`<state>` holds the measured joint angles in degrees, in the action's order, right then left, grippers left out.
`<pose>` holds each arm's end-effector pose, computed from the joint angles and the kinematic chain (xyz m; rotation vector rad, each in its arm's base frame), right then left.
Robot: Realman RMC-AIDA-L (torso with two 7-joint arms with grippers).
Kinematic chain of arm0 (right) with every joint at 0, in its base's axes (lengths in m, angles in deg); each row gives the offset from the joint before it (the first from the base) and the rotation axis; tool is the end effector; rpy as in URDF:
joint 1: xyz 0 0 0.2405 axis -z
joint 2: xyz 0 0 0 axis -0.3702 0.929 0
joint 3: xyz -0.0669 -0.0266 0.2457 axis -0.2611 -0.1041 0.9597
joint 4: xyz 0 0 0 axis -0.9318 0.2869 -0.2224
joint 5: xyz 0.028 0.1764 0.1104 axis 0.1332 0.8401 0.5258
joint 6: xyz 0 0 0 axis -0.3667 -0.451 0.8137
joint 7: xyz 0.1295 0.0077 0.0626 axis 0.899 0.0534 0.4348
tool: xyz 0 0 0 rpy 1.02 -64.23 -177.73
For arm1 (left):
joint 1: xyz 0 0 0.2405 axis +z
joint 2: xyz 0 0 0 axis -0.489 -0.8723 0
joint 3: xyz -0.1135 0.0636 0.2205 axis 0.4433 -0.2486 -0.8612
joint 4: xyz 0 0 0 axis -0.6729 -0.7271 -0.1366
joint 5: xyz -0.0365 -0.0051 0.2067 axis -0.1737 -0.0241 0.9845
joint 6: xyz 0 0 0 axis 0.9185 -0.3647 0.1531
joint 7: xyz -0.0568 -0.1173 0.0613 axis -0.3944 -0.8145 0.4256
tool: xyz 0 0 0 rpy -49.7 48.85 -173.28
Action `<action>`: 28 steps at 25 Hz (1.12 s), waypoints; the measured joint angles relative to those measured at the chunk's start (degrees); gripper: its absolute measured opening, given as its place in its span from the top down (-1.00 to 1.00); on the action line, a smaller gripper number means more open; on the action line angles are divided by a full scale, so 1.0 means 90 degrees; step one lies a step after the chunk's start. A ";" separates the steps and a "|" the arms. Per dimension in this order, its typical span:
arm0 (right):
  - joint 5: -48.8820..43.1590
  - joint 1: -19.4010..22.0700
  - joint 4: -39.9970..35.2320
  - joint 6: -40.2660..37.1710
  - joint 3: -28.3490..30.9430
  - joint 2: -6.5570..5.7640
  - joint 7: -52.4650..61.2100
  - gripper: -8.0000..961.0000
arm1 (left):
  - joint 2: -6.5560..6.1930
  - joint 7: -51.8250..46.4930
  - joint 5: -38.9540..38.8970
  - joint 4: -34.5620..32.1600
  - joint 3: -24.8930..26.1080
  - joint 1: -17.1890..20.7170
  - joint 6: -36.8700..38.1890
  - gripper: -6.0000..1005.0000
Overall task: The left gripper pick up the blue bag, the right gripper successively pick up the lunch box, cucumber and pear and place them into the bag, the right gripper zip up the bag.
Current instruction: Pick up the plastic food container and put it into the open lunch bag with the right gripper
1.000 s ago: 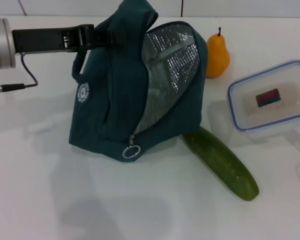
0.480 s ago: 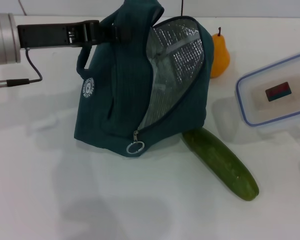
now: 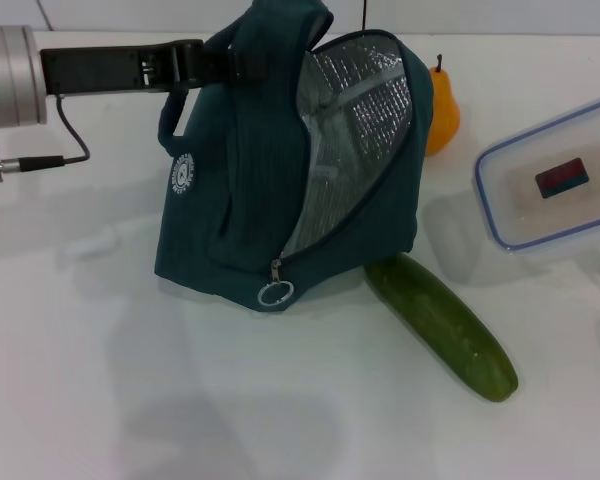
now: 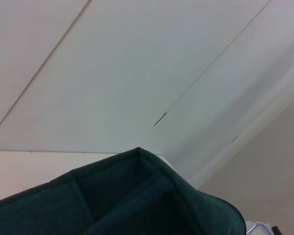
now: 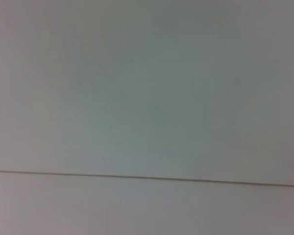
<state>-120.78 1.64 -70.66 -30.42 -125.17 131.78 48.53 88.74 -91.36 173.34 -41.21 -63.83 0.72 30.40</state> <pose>0.3091 0.2702 0.0195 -1.4656 1.8473 1.9910 -0.1909 0.3563 0.0644 -2.5088 -1.3324 -0.8876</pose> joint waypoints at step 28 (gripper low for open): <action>0.0886 -0.0276 0.0153 -0.0737 0.0088 0.0078 0.0935 0.79 | 0.0015 0.0124 -0.0142 0.0212 -0.0040 -0.0109 -0.0029 0.90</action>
<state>-112.81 -0.84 -69.29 -37.06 -124.37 132.49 56.94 88.88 -90.24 172.06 -39.30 -64.19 -0.26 30.15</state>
